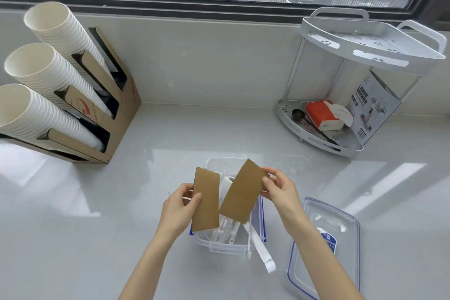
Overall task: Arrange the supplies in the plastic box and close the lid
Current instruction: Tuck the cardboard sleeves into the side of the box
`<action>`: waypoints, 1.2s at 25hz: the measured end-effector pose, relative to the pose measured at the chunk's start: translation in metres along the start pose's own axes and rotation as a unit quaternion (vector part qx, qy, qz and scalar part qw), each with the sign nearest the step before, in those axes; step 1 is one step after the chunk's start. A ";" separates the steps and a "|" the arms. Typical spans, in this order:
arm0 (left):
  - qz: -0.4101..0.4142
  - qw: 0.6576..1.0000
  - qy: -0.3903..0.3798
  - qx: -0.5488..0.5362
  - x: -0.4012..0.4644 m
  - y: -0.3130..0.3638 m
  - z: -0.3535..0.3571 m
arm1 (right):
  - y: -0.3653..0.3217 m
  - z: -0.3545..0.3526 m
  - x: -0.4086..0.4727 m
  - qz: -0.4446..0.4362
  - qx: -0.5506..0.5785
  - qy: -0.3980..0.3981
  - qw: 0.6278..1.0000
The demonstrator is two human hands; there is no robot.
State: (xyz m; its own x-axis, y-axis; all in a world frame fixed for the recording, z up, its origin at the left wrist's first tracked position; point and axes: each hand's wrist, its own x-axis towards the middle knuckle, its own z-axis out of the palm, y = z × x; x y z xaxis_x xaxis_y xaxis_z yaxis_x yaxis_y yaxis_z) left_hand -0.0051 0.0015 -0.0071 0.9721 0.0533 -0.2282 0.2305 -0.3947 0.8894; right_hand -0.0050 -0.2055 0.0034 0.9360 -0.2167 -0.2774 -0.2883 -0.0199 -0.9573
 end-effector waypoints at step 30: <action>0.091 0.994 0.042 0.044 -0.011 0.019 -0.008 | -0.014 0.062 -0.011 -0.035 -0.090 -0.144 0.985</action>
State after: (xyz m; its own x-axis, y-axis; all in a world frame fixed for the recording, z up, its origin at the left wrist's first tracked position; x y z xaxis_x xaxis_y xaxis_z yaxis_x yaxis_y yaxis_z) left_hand -0.0108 0.0008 0.0154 0.9984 0.0479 -0.0296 0.0491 -0.4837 0.8738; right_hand 0.0012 -0.1422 0.0145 0.9657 0.0756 -0.2482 -0.2289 -0.2026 -0.9521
